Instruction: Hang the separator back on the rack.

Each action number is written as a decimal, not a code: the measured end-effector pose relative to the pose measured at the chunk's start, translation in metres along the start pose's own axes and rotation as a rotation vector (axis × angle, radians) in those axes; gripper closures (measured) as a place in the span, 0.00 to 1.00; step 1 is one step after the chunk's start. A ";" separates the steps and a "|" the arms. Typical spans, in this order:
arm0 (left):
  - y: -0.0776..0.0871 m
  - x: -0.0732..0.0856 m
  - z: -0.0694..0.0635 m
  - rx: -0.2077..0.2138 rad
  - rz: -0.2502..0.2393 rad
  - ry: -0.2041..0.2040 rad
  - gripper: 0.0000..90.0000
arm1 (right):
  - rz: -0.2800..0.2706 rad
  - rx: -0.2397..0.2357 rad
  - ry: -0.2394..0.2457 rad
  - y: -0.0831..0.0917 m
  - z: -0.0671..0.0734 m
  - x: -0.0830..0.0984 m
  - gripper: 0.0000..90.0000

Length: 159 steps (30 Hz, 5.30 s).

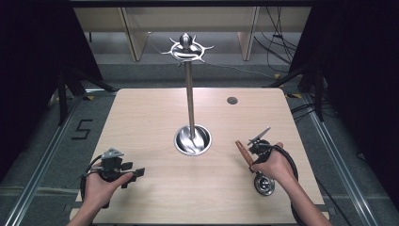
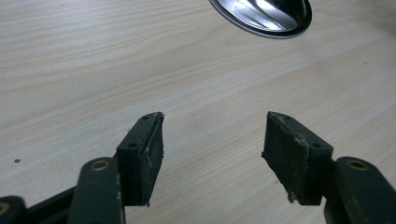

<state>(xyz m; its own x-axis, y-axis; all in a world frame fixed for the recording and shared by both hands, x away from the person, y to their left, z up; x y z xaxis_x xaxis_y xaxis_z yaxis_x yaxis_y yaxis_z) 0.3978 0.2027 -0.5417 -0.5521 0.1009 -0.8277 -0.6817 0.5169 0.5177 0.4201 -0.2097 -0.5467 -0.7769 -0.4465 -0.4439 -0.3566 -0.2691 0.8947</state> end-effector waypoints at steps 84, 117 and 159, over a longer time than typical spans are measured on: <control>-0.001 -0.002 0.000 -0.016 -0.024 0.017 0.41 | -0.819 -0.103 0.132 0.104 0.024 -0.118 0.78; 0.000 -0.002 0.000 -0.018 -0.024 0.023 0.41 | -0.919 -0.126 0.145 0.125 0.042 -0.146 0.77; -0.001 -0.002 0.000 -0.016 -0.025 0.027 0.41 | -0.979 -0.127 0.175 0.141 0.055 -0.172 0.77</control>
<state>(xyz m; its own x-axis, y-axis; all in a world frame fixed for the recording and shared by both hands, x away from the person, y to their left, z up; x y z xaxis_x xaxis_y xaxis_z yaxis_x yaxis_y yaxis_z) 0.3993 0.2021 -0.5401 -0.5477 0.0651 -0.8341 -0.7029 0.5049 0.5010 0.4752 -0.1233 -0.3415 -0.0798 -0.0962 -0.9922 -0.7323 -0.6696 0.1238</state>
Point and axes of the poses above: each handheld gripper's, and its own axes: y roughly backward along the jaws, x roughly out of its underside, z roughly to its left, the point moved 10 cm from there along -y, roughly forward along the jaws, and after that the axes turned 14 degrees about -z, right-handed, at the moved point
